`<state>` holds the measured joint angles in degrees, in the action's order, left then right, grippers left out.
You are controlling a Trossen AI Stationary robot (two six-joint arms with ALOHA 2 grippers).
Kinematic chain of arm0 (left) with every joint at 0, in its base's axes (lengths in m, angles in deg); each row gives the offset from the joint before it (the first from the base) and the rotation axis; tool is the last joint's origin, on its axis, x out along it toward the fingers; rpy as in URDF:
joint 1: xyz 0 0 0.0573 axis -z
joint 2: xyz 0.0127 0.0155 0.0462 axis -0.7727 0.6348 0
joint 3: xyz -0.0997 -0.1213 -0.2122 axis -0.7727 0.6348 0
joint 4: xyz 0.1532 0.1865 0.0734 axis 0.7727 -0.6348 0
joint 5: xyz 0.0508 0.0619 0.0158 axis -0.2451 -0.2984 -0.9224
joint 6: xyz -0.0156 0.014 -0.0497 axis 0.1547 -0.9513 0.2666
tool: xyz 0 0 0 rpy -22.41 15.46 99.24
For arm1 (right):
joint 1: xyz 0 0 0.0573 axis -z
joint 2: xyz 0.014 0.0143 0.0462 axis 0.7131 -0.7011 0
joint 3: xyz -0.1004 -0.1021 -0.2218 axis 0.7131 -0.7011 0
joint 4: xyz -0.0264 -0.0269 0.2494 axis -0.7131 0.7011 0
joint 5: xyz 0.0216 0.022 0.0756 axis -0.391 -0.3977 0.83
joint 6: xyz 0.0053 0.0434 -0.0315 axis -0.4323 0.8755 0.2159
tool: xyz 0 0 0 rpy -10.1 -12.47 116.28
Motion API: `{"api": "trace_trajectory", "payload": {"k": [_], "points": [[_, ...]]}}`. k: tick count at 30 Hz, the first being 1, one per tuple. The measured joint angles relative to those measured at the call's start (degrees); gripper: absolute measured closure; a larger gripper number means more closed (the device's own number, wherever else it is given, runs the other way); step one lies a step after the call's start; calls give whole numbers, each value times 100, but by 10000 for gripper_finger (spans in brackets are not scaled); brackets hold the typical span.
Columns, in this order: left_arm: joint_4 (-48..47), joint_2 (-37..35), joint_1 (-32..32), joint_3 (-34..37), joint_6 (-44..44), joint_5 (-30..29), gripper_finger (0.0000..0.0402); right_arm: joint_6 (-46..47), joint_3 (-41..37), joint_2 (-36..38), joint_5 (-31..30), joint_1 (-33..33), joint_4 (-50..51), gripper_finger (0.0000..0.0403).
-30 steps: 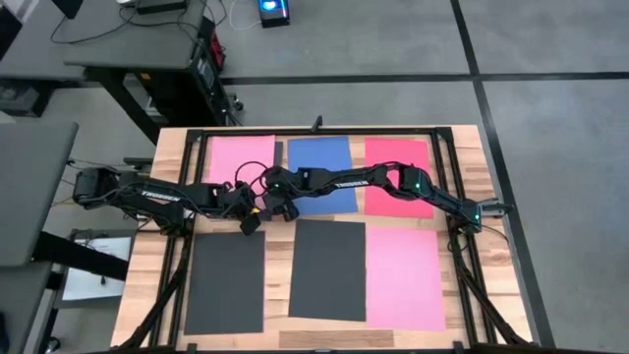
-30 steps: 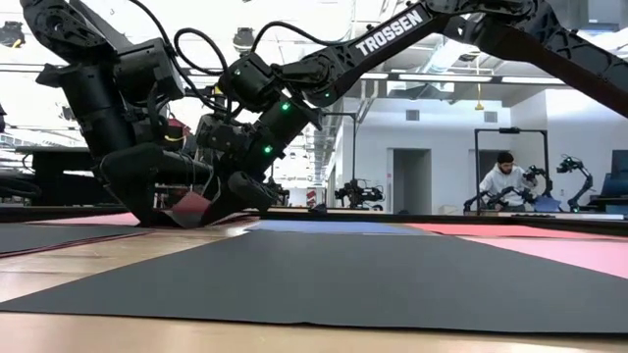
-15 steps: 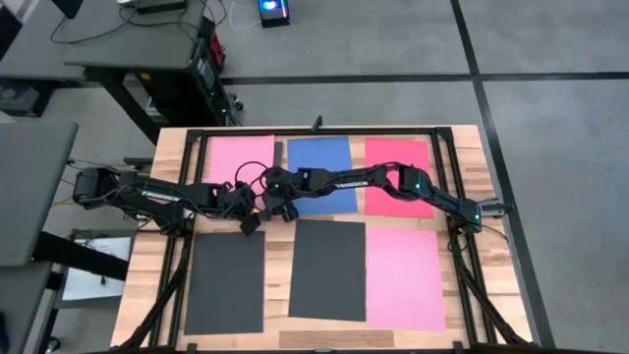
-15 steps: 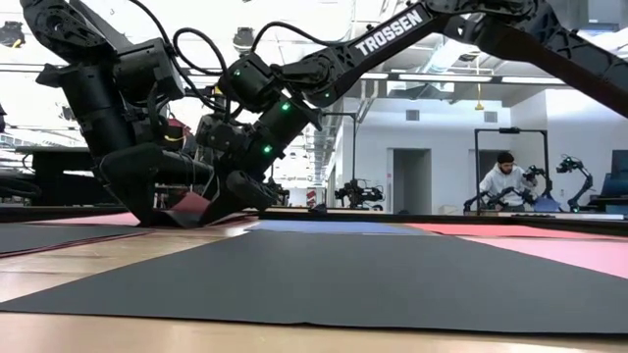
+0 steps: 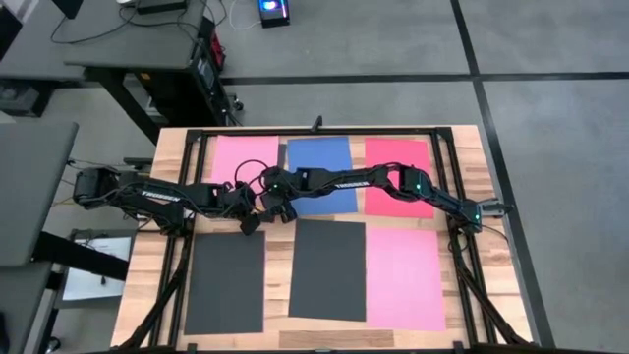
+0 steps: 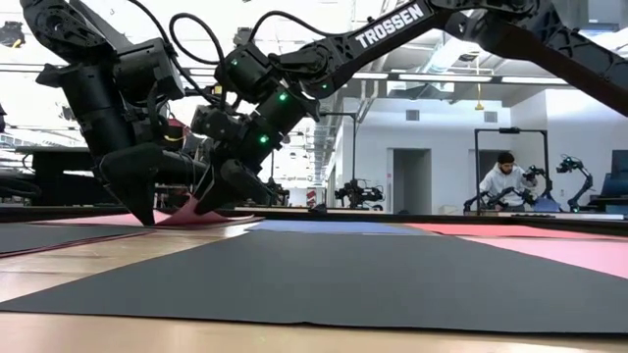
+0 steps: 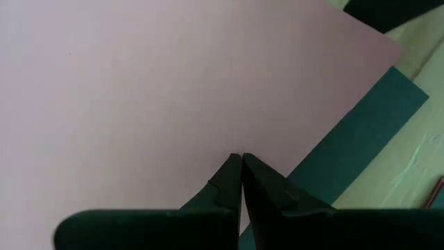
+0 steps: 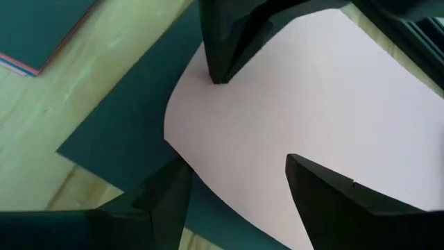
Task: Organize paper
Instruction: Stack the pink paper on top of the pink paper
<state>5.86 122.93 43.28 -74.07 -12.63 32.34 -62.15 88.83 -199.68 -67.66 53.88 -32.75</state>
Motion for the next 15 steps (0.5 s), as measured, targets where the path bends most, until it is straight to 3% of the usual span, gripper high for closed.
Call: {"api": "trace_trajectory", "payload": {"k": [15], "points": [[15,0,0,0,15,4,402,-194,2,-280,68,-18,-248,266]]}}
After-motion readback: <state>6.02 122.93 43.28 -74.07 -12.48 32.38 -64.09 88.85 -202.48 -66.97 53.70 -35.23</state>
